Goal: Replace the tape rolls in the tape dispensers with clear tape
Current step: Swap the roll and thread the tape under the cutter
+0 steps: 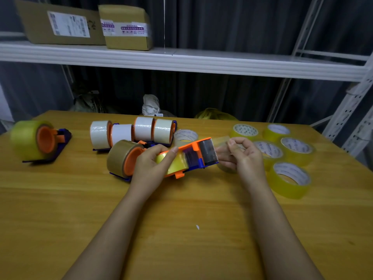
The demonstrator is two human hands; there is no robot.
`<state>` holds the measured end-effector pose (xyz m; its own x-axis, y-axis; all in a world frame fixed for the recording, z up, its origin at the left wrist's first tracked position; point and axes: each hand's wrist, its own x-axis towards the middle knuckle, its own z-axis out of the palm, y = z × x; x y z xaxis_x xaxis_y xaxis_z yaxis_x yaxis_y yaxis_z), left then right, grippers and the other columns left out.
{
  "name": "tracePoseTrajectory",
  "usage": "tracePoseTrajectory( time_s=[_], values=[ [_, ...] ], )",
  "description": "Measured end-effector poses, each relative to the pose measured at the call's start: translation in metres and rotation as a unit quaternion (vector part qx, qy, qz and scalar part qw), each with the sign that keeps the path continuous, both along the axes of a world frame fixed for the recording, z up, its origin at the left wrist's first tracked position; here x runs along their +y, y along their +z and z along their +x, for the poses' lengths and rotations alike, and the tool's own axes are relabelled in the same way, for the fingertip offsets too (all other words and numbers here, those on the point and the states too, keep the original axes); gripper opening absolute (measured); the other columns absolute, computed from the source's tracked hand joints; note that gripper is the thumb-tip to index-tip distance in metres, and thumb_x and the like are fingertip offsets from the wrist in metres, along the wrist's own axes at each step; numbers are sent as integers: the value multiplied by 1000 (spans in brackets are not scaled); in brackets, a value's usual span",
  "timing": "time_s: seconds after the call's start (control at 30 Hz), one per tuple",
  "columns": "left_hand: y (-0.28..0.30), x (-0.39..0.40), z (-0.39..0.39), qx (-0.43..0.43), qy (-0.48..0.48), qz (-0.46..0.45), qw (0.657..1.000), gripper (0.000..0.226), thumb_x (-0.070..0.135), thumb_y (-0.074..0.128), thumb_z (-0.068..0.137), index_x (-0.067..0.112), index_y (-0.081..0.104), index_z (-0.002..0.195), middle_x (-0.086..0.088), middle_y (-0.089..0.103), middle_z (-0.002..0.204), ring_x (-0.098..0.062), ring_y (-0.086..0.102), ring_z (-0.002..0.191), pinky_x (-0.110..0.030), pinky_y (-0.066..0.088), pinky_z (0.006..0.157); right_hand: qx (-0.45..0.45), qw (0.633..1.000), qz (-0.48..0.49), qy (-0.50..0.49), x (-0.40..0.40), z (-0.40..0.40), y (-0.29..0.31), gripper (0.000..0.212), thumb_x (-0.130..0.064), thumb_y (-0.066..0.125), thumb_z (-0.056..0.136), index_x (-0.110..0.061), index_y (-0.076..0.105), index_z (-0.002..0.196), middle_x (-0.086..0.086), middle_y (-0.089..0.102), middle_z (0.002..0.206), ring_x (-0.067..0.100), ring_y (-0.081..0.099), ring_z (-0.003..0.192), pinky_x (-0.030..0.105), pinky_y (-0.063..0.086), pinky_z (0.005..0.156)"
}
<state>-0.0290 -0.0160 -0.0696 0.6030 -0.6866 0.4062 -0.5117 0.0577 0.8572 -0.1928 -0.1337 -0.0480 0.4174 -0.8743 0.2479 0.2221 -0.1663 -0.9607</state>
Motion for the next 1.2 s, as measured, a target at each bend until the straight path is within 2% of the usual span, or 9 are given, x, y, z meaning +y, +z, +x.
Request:
tracePoseTrajectory(
  time_s=[0.2,0.3,0.4,0.53,0.63,0.73,0.87,1.0,1.2],
  values=[
    [-6,-1,4,-2,-7,-7,1000,27,36,54,95,16,62,79,1,60,79,-9,53,78,-33,41,68,-15,1000,23,3,2,2,1,11,-12,49,98,-12,57,90,0,73,70,10,71,63,18,53,54],
    [-3,-1,2,1,1,-20,1000,26,31,53,95,13,64,81,2,59,78,-5,53,77,-22,40,65,-36,997,67,10,1,2,0,5,-16,55,96,-14,60,97,4,75,80,14,71,68,21,55,56],
    [-2,-1,1,14,2,-32,999,26,31,53,95,13,63,79,4,58,74,0,53,72,-10,37,58,-67,991,109,25,0,1,-1,12,-16,61,91,-15,61,103,7,74,90,15,71,72,24,56,61],
    [-2,-1,0,0,-2,-37,999,27,29,53,95,11,63,77,2,59,72,-1,53,71,-12,37,56,-93,987,131,8,-4,2,-3,24,-15,64,88,-13,60,112,9,71,94,17,69,83,30,59,69],
    [-3,-1,2,17,4,-36,999,28,31,53,96,12,61,77,4,57,69,-1,52,67,-13,36,55,-92,984,147,-36,-9,3,-6,18,-19,57,96,-12,59,112,6,70,93,14,67,79,30,57,70],
    [-5,-1,6,25,18,-46,998,28,34,53,95,16,60,75,7,56,69,-3,51,66,-16,37,55,-75,989,87,-96,-13,1,-9,9,-16,58,95,-14,63,102,3,67,89,10,62,76,23,55,68],
    [-8,-4,8,-33,26,-43,998,24,30,54,95,17,62,77,6,58,73,-6,53,75,-15,37,58,-16,993,-26,-115,-9,3,-13,7,-18,64,91,-19,70,91,-6,67,84,2,59,76,18,49,69],
    [-10,-6,8,-52,32,-46,997,23,27,55,95,13,63,78,2,59,76,-8,53,80,-20,38,62,25,1000,8,-16,-6,9,-14,14,-23,61,93,-16,73,91,-7,71,79,8,61,76,22,50,66],
    [-12,-8,12,-77,35,-60,995,30,38,51,90,14,62,75,4,57,71,-8,52,75,-19,36,59,44,999,7,-11,-4,13,-17,11,-19,62,92,-18,73,90,-10,72,81,1,66,78,14,50,62]
  ],
)
